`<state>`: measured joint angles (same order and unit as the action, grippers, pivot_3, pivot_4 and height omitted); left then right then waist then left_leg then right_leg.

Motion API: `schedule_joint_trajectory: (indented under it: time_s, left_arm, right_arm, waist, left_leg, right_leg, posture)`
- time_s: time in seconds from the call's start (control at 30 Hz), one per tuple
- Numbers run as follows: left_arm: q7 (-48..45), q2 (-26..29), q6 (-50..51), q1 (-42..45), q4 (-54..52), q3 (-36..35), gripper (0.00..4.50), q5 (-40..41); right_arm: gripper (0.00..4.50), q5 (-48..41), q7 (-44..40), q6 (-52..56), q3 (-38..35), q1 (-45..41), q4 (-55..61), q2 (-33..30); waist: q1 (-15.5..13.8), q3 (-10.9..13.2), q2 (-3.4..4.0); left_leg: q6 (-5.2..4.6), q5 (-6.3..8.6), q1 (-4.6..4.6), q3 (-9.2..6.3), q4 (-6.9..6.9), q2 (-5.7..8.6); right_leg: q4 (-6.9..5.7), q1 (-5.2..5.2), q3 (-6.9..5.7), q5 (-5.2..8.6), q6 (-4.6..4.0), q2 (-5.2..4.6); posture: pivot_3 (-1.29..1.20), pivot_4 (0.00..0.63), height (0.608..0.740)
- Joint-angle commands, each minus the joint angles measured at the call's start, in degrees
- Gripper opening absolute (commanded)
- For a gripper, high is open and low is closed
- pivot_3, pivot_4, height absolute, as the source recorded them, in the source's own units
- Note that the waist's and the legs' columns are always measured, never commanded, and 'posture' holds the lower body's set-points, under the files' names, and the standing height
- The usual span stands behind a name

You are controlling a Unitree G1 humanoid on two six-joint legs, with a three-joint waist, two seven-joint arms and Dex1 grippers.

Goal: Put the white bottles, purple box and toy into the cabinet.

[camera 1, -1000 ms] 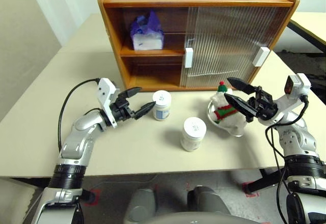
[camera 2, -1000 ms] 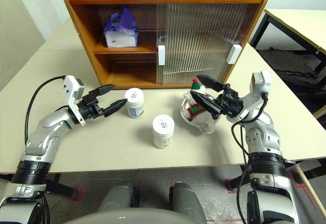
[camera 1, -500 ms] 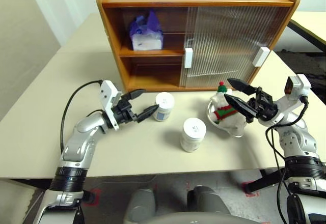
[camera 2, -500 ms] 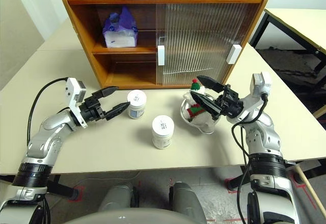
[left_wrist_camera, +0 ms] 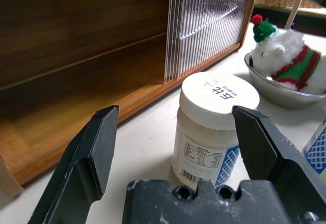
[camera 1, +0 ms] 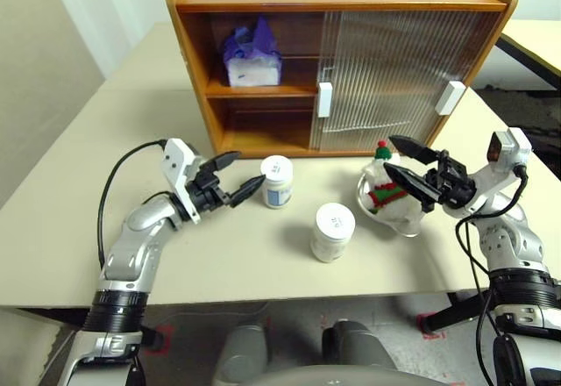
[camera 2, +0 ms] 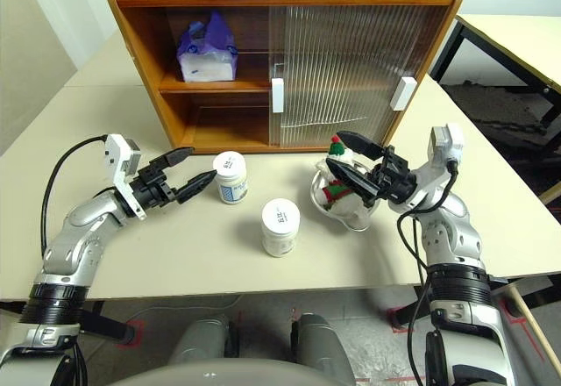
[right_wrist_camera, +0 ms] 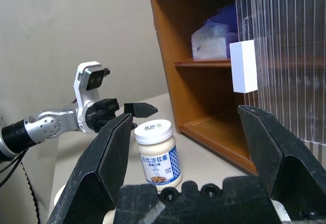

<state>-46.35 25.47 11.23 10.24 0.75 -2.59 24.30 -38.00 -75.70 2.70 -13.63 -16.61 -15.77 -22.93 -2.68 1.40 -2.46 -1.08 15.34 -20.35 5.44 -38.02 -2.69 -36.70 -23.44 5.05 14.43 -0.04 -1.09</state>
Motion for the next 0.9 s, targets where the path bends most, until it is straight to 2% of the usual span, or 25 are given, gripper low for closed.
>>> schedule_joint_trajectory:
  time_s: [0.03, 0.23, 0.4, 0.63, 0.9]
  left_arm:
    - [-0.7, -0.8, 0.1, -0.9, -0.7, -0.3, 4.49, 1.1]
    - [-1.7, -3.0, -3.5, -0.6, -0.7, -2.0, 4.49, 2.7]
    - [-5.6, -3.0, -3.9, -2.2, -2.1, -0.7, 4.49, 4.3]
    - [-7.8, 0.4, -4.9, -3.9, 1.0, 4.3, 4.49, -2.5]
    - [-3.2, -2.5, -6.0, -0.4, 7.3, 6.0, 4.49, -7.4]
  right_arm:
    - [4.5, 0.4, 0.1, 0.2, 0.6, 0.2, 1.0, -0.2]
    - [4.5, 0.0, 0.3, 0.9, 0.7, 1.3, 2.2, -0.1]
    - [4.5, -0.1, 0.5, 1.0, 0.7, 1.5, 2.4, -0.2]
    - [4.5, 0.0, 0.3, 0.8, 0.6, 1.4, 2.0, -0.4]
    - [4.5, -0.1, 0.4, 0.7, 0.5, 1.4, 2.2, -0.3]
  waist:
    - [0.0, 0.1, -0.06]
    - [0.1, 0.4, -0.19]
    - [0.3, 0.5, -0.13]
    - [0.4, 0.6, -0.06]
    - [0.3, 0.6, -0.07]
  left_leg:
    - [0.0, 0.0, -0.02, 0.0, 0.0, 0.0]
    - [0.0, 0.0, -0.16, -0.01, 0.06, -0.01]
    - [-0.08, 0.04, -0.18, -0.02, 0.08, -0.03]
    - [-0.1, 0.05, -0.17, -0.02, 0.09, -0.03]
    - [-0.11, 0.05, -0.17, -0.03, 0.08, -0.03]
  right_leg:
    - [0.0, -0.02, 0.0, 0.0, 0.0, 0.0]
    - [0.01, -0.16, -0.02, -0.06, 0.17, 0.02]
    - [0.01, -0.18, 0.0, 0.05, 0.16, 0.04]
    - [0.01, -0.18, 0.0, 0.09, 0.14, 0.06]
    - [0.0, -0.18, -0.02, 0.08, 0.15, 0.06]
  posture:
    - [0.16, 0.003, 0.74]
    - [0.15, 0.014, 0.74]
    - [0.14, 0.014, 0.74]
    - [0.14, 0.002, 0.74]
    - [0.14, 0.0, 0.74]
